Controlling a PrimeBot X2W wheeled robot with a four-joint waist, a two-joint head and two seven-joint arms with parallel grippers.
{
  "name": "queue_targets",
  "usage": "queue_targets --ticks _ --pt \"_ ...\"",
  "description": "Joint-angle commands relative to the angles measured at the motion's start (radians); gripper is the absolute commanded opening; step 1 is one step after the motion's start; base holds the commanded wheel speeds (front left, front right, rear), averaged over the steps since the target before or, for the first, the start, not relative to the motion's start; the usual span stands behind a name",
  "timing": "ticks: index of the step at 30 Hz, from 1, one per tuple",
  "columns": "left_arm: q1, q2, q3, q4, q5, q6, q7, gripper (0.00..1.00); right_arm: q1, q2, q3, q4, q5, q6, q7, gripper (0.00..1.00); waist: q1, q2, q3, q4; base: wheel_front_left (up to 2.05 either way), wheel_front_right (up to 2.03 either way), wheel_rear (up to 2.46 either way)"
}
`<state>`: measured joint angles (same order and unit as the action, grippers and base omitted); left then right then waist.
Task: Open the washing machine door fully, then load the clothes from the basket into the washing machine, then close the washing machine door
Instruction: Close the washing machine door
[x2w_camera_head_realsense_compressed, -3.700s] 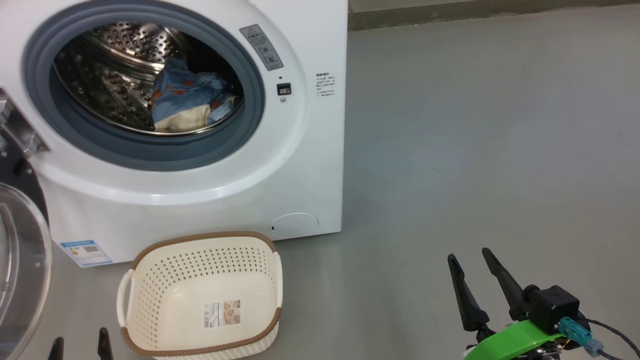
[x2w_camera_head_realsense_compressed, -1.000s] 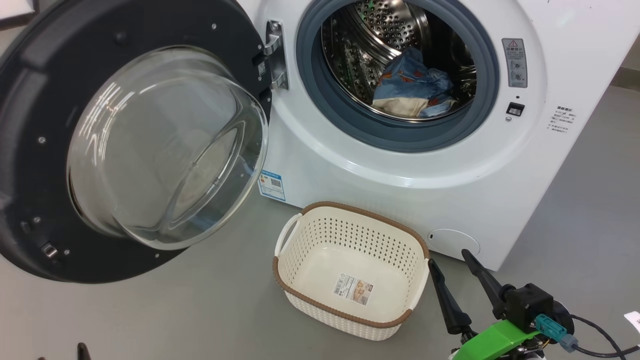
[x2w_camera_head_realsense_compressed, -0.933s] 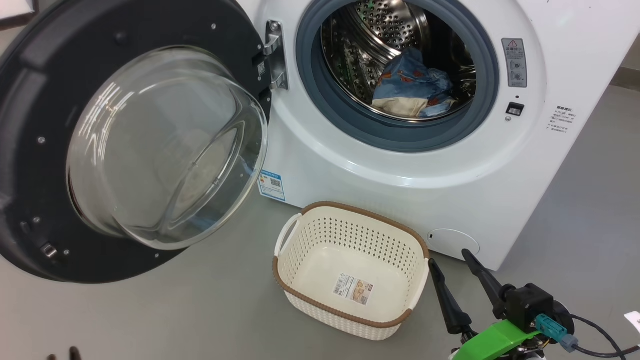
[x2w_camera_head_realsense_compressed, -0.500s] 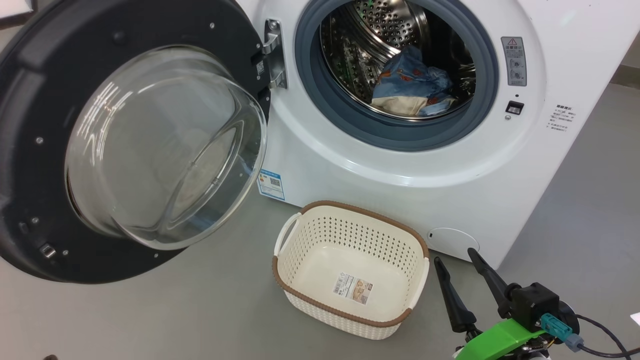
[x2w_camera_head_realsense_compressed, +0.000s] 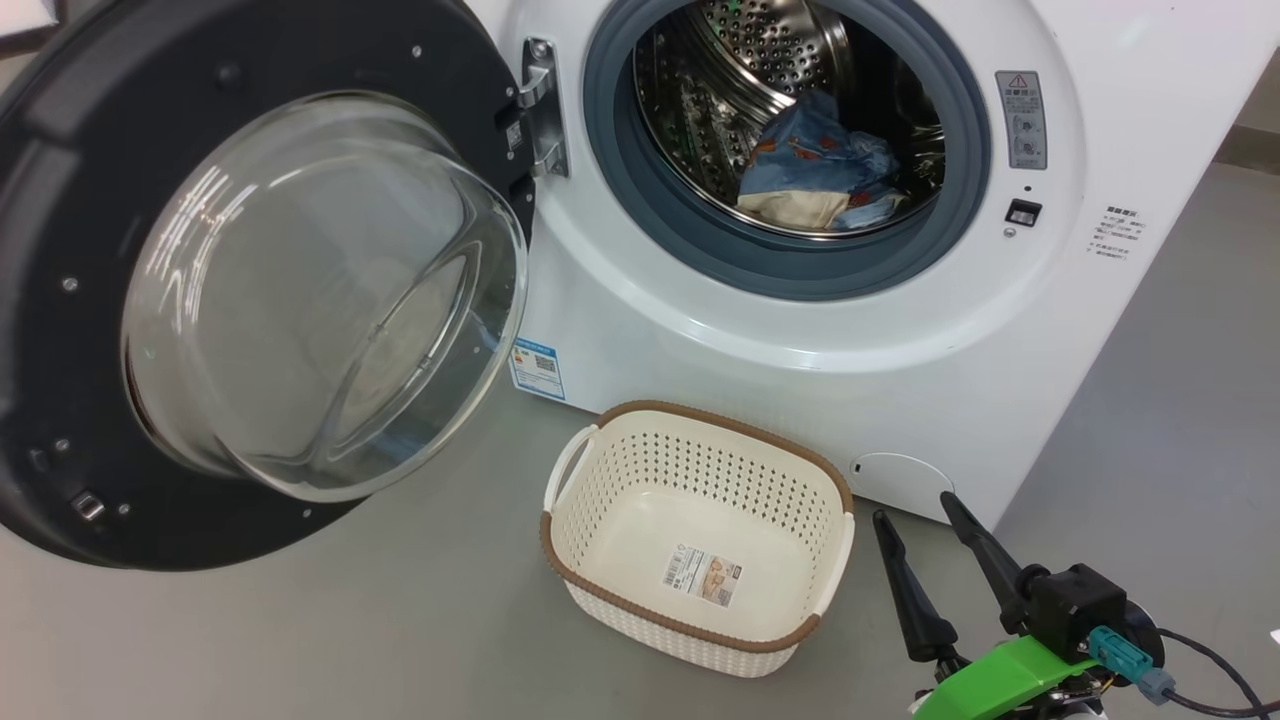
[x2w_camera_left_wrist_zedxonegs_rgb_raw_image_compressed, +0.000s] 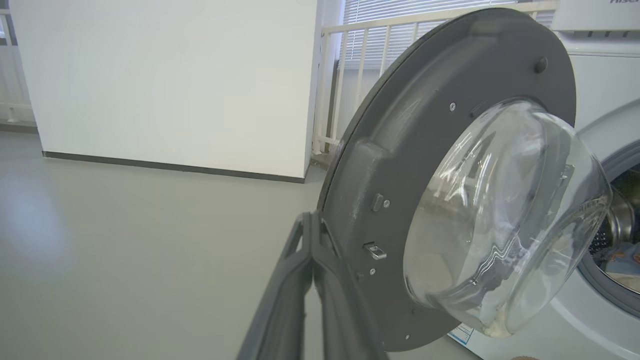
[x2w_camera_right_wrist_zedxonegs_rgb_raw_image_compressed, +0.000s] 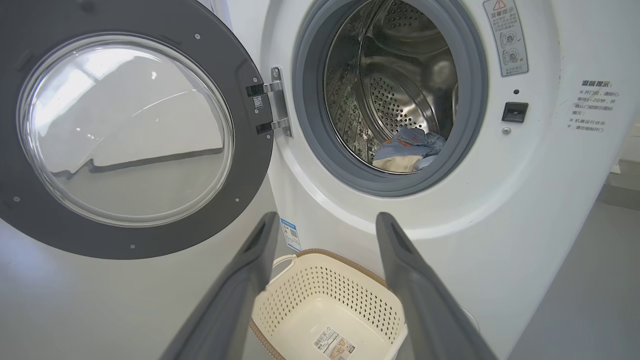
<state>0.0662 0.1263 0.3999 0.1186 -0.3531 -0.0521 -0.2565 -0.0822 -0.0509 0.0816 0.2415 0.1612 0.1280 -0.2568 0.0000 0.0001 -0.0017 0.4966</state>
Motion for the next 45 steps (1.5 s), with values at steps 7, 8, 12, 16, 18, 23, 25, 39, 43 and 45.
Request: queue_targets --ticks 7,8,12,16,18,23,25,39,43,45 --pt "-0.211 0.133 0.102 0.065 -0.147 -0.040 0.044 0.00 -0.018 0.001 0.020 -0.029 0.000 0.003 -0.005 1.00 0.0000 -0.0001 0.008 -0.022 0.00 0.00 0.00" --pt "-0.234 0.153 0.110 0.077 -0.167 -0.043 0.061 0.00 -0.018 0.001 0.019 -0.029 0.000 0.003 -0.005 1.00 0.0000 -0.0001 0.009 -0.025 0.00 0.00 0.00" --pt "-0.336 0.218 0.151 0.157 -0.290 -0.060 0.128 0.00 -0.021 0.001 0.019 -0.029 -0.001 0.003 -0.005 1.00 0.0000 -0.0001 0.017 -0.042 0.00 0.00 0.00" --pt "-0.442 0.259 0.195 0.260 -0.457 -0.070 0.220 0.00 -0.024 0.001 0.018 -0.029 -0.004 0.003 -0.005 1.00 0.0000 -0.0001 0.024 -0.058 0.00 0.00 0.00" --pt "-0.474 0.262 0.211 0.287 -0.516 -0.072 0.253 0.00 -0.024 0.001 0.018 -0.028 -0.004 0.003 -0.005 1.00 0.0000 -0.0001 0.025 -0.061 0.00 0.00 0.00" --pt "-0.570 0.322 0.240 0.416 -0.687 -0.076 0.413 0.00 -0.030 0.001 0.020 -0.026 -0.007 0.003 -0.005 1.00 0.0000 -0.0001 0.034 -0.081 0.00 0.00 0.00" --pt "-0.595 0.352 0.252 0.475 -0.723 -0.077 0.452 0.00 -0.033 0.001 0.023 -0.025 -0.008 0.003 -0.005 1.00 0.0000 -0.0001 0.037 -0.090 0.00 0.00 0.00" --pt "-0.718 0.452 0.337 0.778 -0.949 -0.073 0.726 0.00 -0.055 0.001 0.027 -0.021 -0.024 0.003 -0.005 1.00 0.0000 -0.0001 0.073 -0.152 0.00 0.00 0.00" --pt "-0.736 0.465 0.336 0.814 -0.970 -0.074 0.780 0.00 -0.059 0.001 0.020 -0.022 -0.029 0.003 -0.005 1.00 0.0000 -0.0001 0.084 -0.165 0.00 0.00 0.00" --pt "-0.744 0.473 0.339 0.827 -0.978 -0.075 0.790 0.00 -0.060 0.001 0.018 -0.022 -0.029 0.003 -0.005 1.00 0.0000 -0.0001 0.088 -0.171 0.00 0.00 0.00"
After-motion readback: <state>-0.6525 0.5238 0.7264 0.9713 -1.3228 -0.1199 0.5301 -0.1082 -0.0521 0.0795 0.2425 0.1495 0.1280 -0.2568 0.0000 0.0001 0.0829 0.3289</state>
